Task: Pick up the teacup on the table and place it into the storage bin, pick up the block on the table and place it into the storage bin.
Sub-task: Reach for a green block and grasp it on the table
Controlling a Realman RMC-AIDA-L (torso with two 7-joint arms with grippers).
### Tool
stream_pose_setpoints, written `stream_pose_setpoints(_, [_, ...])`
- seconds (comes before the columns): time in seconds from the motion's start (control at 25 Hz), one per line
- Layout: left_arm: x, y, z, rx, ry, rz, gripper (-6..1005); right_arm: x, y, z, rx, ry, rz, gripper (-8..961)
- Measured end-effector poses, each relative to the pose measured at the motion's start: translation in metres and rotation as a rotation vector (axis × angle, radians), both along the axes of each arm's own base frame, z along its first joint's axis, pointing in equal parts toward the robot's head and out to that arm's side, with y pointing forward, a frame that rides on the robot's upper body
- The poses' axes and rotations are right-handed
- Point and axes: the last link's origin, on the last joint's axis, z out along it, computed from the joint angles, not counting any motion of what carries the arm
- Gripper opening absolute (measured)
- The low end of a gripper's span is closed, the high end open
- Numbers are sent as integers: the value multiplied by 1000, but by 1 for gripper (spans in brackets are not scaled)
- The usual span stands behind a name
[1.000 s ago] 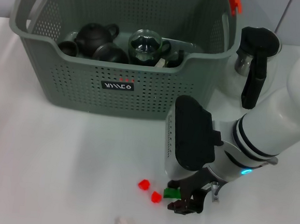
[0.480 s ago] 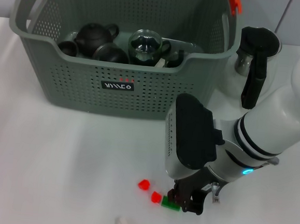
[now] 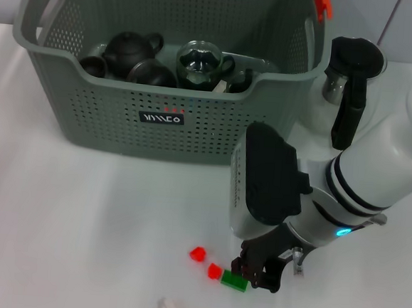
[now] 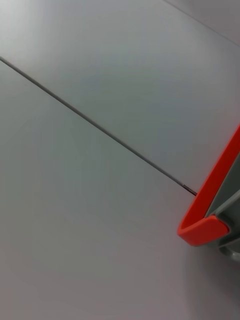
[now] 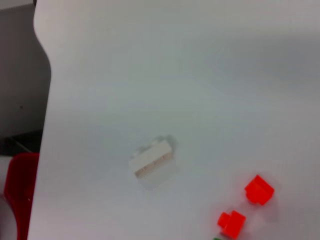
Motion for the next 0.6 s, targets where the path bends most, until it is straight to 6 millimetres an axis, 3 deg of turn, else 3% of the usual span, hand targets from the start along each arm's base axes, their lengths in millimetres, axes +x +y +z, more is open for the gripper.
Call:
stream_pose_setpoints(0.2, [0,0,-1,1,2,-1,920,-6,2,3,4,37,-53,2])
stream_pose_setpoints(0.6, [0,0,-1,3,4,-2,920,-7,-3,-6,20,-20,-62,150])
